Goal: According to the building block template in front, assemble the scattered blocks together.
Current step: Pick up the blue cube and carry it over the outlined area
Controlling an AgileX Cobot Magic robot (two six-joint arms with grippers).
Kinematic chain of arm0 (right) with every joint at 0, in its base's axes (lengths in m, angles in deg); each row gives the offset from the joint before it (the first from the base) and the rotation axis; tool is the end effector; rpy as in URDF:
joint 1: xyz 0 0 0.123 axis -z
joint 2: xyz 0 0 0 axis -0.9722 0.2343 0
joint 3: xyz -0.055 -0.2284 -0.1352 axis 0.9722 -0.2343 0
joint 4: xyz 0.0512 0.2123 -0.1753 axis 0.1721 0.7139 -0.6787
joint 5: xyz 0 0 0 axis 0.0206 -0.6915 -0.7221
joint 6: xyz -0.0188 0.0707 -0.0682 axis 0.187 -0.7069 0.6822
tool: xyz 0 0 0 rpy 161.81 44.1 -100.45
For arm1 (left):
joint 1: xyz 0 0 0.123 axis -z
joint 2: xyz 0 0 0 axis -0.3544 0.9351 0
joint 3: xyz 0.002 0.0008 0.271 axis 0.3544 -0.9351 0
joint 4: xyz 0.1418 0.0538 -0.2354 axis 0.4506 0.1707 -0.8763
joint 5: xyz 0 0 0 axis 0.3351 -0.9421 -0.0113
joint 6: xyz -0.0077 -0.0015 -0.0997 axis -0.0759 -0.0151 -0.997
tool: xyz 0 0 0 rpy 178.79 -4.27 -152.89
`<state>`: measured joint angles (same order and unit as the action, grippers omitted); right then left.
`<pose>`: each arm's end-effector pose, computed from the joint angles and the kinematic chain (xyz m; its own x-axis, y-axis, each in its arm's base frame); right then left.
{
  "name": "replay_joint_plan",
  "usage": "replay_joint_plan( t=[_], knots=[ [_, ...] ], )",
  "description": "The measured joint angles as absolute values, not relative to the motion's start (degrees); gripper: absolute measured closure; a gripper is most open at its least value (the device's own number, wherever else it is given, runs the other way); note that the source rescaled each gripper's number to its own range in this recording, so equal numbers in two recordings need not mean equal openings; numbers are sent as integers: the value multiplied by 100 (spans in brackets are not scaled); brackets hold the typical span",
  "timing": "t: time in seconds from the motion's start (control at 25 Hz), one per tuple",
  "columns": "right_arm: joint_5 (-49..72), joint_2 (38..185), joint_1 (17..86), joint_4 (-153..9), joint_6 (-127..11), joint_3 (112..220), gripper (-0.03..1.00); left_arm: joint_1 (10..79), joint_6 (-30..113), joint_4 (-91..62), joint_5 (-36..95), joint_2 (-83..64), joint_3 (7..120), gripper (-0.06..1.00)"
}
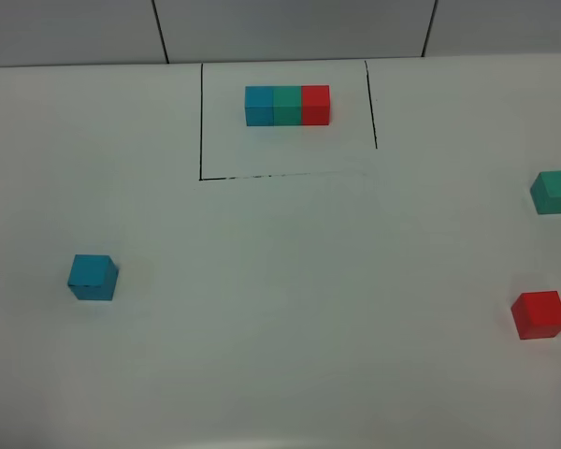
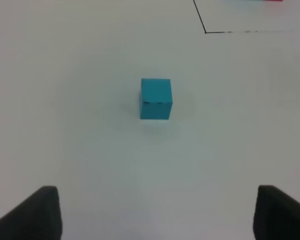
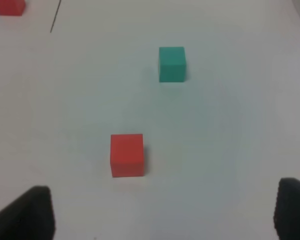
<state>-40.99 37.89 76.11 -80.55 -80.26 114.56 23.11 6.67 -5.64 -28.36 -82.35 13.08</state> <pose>0.0410 -0.0014 0.2860 -0.4658 -0.0273 -0.8845 -0.0033 0.9996 -0.0291 0.0401 -0.0081 0.2887 -0.4618 -0.0305 -0.8864 0.0768 0.9943 -0.0742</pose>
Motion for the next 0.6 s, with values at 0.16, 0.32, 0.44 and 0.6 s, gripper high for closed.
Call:
replay_joint_plan(
  t=[0.16, 0.32, 0.44, 0.6],
  knots=[
    [-4099, 3789, 7611, -8055, -8026, 11456, 13, 2311, 669, -456, -2658, -7810, 1672, 11],
    [-4099, 3789, 7611, -8055, -8026, 11456, 13, 2311, 680, -396, -2656, -6720, 2326, 11],
    [-4099, 3789, 7611, -8055, -8026, 11456, 13, 2311, 680, -396, -2735, -5567, 2861, 11],
    [-4099, 3789, 7611, -8055, -8033, 11456, 13, 2311, 680, -396, -2941, -4041, 3527, 11]
  ],
)
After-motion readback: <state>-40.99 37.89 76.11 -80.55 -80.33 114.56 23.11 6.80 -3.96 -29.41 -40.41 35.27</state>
